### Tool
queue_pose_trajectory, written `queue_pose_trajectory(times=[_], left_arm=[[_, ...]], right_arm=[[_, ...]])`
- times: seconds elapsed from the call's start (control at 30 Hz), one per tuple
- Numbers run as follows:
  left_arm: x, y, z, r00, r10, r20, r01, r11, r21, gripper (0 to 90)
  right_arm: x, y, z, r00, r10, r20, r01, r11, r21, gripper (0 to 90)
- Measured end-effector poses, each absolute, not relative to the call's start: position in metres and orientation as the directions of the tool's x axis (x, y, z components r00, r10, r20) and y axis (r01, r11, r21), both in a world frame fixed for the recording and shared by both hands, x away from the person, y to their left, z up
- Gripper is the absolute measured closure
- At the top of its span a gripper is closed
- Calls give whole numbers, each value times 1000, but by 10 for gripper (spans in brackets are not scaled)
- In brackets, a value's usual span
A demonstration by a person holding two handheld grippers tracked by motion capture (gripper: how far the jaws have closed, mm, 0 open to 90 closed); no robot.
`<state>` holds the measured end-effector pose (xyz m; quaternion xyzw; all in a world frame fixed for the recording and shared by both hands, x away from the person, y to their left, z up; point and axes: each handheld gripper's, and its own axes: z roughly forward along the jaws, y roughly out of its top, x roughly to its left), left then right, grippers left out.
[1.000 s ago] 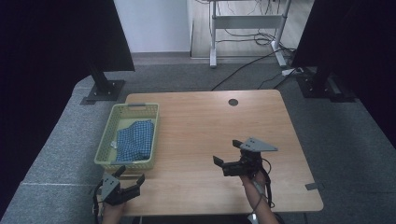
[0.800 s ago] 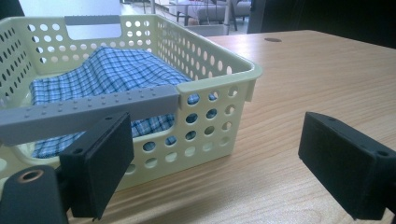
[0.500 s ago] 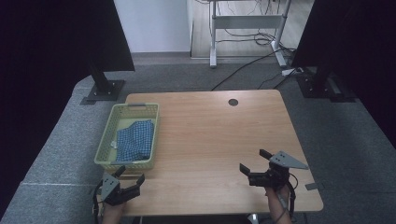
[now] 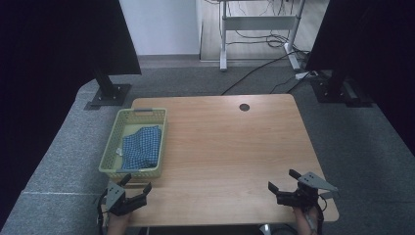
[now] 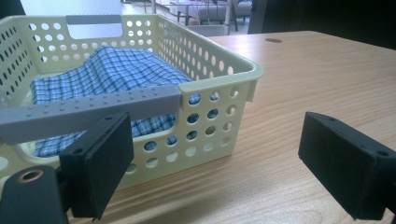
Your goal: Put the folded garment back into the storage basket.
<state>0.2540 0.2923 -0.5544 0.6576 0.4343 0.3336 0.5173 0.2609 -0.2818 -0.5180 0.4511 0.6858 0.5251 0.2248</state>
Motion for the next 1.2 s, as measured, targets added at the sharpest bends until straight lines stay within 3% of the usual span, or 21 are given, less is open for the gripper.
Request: queue_pose_trajectory(times=[0.43,0.7,1.2], left_arm=[[255,292,-554,399,917,-13,232,-87,969,104],[255,292,-554,403,915,-14,236,-89,968,104],[257,292,-554,406,914,-14,238,-91,967,104]], right_arm=[[259,-300,-562,-405,897,176,452,29,892,0],[265,-301,-564,-348,921,173,488,20,873,0],[266,-302,-564,-341,921,188,499,8,867,0]])
